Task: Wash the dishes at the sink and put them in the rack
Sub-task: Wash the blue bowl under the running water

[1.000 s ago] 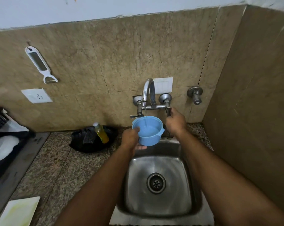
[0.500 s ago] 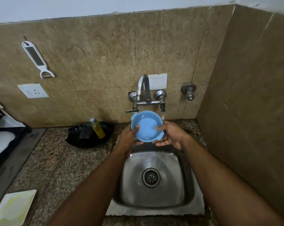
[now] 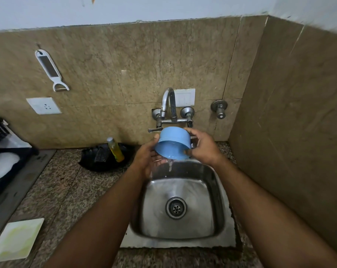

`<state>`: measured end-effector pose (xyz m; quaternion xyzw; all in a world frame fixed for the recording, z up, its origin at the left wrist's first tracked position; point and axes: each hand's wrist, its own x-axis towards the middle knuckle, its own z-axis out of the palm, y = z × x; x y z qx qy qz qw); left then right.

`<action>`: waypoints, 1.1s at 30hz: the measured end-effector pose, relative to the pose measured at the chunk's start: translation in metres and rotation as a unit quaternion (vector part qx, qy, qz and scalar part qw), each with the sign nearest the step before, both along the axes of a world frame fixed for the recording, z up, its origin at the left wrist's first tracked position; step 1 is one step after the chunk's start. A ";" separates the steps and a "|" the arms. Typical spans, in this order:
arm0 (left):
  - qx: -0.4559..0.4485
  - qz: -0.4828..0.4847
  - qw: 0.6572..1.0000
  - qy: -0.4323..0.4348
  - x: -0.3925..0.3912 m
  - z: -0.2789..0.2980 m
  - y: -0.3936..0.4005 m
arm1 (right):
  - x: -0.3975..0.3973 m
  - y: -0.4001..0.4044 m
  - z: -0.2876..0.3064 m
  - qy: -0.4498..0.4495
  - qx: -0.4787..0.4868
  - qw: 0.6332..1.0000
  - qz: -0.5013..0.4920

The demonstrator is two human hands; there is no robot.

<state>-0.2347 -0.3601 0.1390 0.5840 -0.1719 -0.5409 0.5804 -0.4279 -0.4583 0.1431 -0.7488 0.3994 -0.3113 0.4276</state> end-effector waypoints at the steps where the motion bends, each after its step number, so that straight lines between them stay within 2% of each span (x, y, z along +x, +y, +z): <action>1: -0.009 -0.005 1.000 -0.005 -0.001 0.003 0.002 | -0.001 0.001 0.003 -0.006 -0.004 1.000 0.006; 5: -0.031 -0.016 0.999 -0.037 -0.002 0.013 0.008 | -0.001 0.006 0.016 -0.013 -0.034 0.999 0.034; 9: -0.074 -0.031 0.996 0.030 -0.009 0.031 0.014 | -0.001 0.007 0.028 -0.015 -0.039 0.998 0.044; 13: -0.073 -0.046 0.996 -0.014 -0.007 0.036 0.012 | -0.006 0.011 0.040 -0.022 -0.011 0.998 0.054; 16: -0.072 -0.041 0.993 -0.089 -0.006 0.036 0.010 | -0.007 0.015 0.045 -0.026 0.003 0.998 0.061; 23: -0.072 -0.043 0.988 -0.128 -0.009 0.038 0.009 | -0.011 0.016 0.050 -0.027 -0.010 0.998 0.061; 33: -0.079 -0.042 0.987 -0.136 -0.013 0.044 0.010 | -0.012 0.013 0.051 -0.018 -0.026 0.998 0.055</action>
